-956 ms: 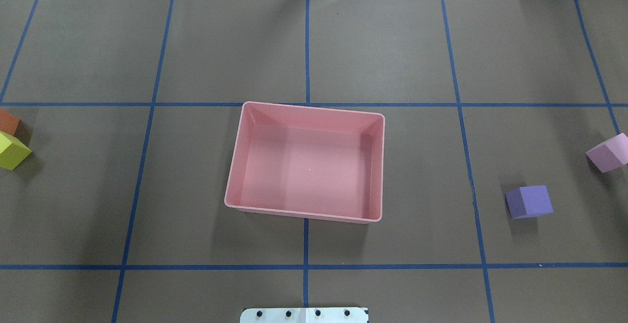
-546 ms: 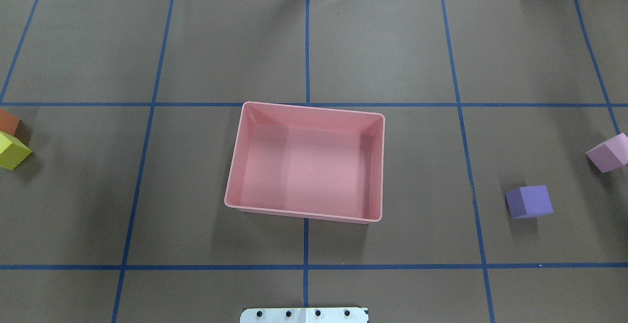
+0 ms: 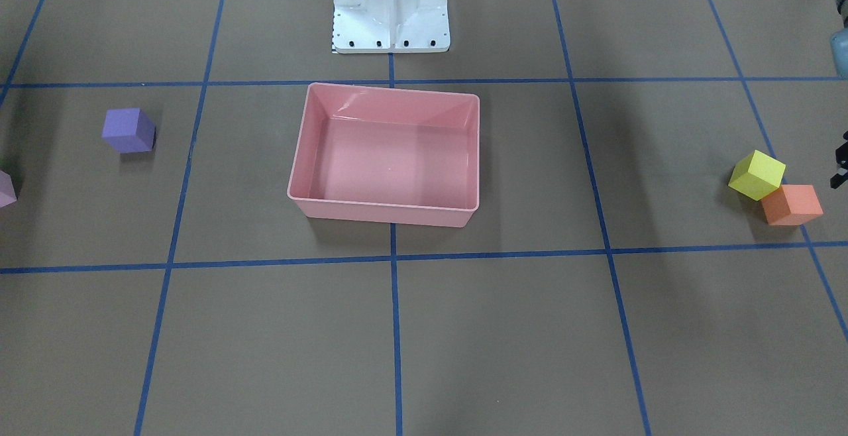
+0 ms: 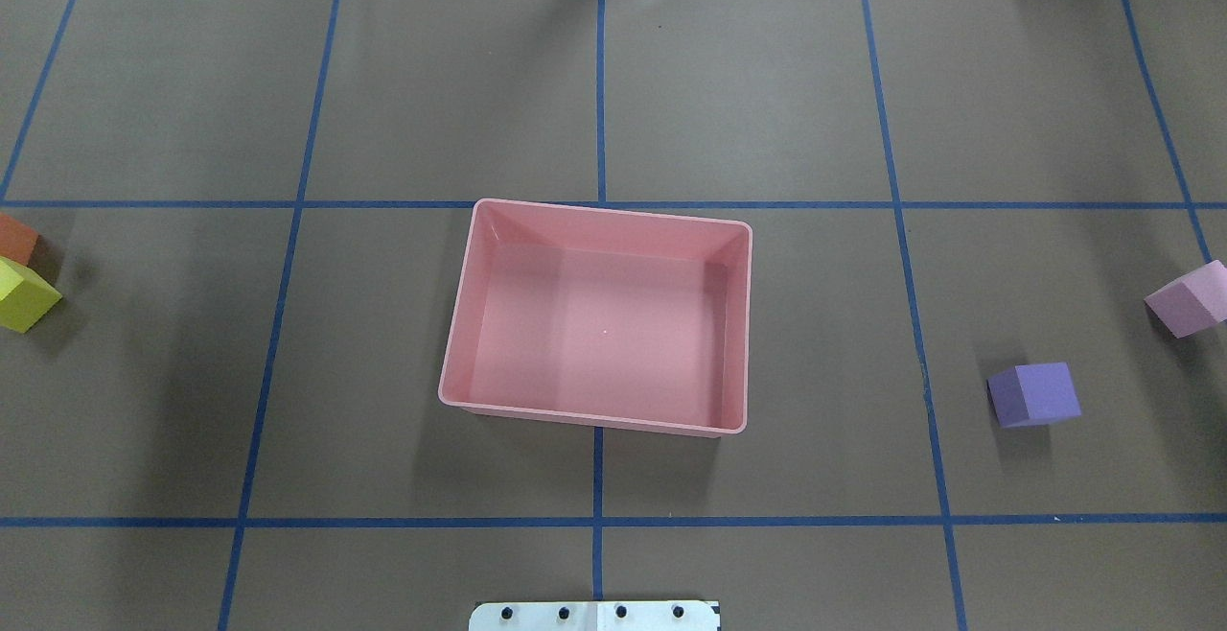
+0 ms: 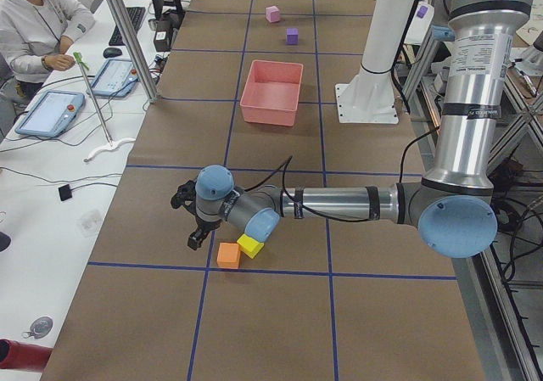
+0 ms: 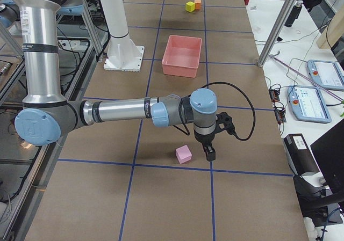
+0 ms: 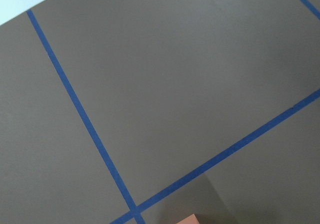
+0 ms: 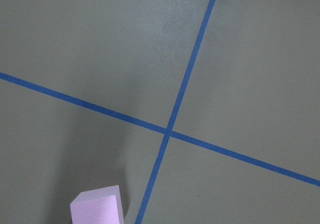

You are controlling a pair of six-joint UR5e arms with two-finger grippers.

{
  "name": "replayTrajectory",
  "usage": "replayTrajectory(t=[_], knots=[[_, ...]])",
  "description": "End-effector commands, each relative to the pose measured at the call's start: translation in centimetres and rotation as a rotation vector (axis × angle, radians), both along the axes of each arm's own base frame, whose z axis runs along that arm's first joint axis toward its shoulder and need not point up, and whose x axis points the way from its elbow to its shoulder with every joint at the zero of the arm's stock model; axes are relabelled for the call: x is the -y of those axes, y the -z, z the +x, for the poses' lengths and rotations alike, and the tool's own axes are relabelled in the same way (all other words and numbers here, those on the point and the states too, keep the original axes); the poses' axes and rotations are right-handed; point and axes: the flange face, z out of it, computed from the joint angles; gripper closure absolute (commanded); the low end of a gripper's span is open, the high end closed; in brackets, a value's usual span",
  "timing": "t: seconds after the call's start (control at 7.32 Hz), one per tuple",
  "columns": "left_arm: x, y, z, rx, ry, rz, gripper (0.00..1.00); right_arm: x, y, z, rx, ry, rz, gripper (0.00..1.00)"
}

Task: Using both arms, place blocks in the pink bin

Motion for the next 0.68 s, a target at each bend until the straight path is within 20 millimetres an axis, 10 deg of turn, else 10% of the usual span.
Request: replayTrajectory(t=[0.0, 0.55], knots=[[-0.6, -1.8, 2.2, -0.054, 0.147, -0.126, 0.0, 0.0, -0.2, -0.1, 0.005, 0.002, -0.003, 0.0], [-1.4, -4.9, 7.1, 0.008, 0.201, -0.196, 0.01, 0.0, -0.2, -0.1, 0.004, 0.005, 0.004, 0.0]])
